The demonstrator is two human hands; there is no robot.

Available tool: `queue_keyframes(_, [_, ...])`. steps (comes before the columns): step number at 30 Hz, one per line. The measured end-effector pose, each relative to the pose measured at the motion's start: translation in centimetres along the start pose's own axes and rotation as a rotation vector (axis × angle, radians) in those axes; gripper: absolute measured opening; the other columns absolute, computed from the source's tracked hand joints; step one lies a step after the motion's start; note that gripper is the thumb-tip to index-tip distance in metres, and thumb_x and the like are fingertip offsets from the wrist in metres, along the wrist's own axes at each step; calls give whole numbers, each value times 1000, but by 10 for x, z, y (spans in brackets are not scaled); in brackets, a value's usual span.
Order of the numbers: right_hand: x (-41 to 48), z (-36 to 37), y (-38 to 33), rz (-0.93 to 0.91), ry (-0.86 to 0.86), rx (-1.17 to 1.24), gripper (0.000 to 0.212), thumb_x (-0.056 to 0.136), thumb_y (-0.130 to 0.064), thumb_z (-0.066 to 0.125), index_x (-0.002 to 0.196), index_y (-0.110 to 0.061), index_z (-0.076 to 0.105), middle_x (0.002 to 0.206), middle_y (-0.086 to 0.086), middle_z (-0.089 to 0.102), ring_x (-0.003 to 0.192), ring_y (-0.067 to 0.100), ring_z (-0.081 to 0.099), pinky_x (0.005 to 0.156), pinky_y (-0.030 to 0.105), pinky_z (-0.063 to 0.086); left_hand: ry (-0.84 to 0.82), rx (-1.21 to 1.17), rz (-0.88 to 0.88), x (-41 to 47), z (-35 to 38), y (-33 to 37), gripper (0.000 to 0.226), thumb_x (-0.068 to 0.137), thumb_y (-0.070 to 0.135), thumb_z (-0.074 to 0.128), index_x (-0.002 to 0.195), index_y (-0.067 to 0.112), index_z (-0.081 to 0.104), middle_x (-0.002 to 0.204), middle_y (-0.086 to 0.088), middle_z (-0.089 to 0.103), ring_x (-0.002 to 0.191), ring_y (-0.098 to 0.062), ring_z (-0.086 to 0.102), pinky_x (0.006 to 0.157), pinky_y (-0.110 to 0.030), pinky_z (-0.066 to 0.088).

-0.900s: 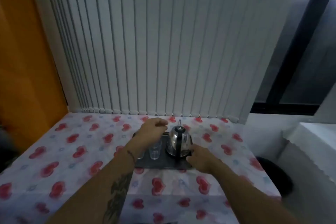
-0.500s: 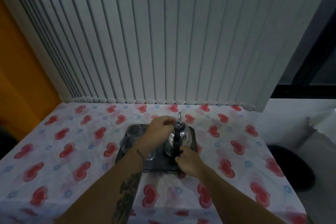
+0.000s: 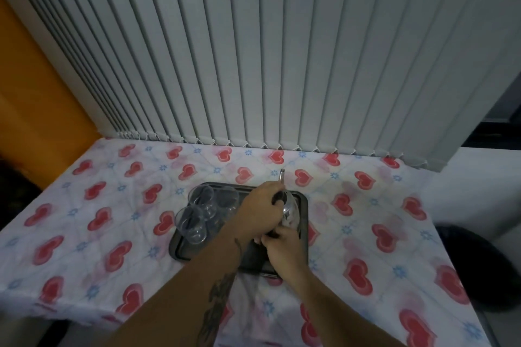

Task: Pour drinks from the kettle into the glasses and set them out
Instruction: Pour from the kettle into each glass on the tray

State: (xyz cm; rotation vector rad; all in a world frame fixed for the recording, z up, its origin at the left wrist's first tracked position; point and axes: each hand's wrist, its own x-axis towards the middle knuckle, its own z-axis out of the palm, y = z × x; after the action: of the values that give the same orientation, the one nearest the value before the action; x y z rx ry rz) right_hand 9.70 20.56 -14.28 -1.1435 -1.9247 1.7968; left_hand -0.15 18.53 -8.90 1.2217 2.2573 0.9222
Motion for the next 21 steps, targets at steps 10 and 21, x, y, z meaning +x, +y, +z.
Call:
queue_keyframes(10, [-2, -3, 5, 84, -18, 241, 24, 94, 0, 49, 72, -3, 59, 64, 11, 55, 58, 18, 48, 44, 13, 37, 39, 179, 37, -5, 14, -4, 49, 96, 20, 41, 145, 20, 40, 153, 9, 35, 139, -11, 31, 107, -18, 19])
queue_keyframes(21, [-23, -28, 10, 82, 112, 155, 27, 90, -16, 55, 65, -16, 66, 59, 1, 64, 55, 15, 57, 53, 28, 41, -55, 255, 91, -36, 29, -9, 60, 100, 37, 29, 154, 17, 11, 163, 6, 3, 150, -14, -4, 122, -38, 3])
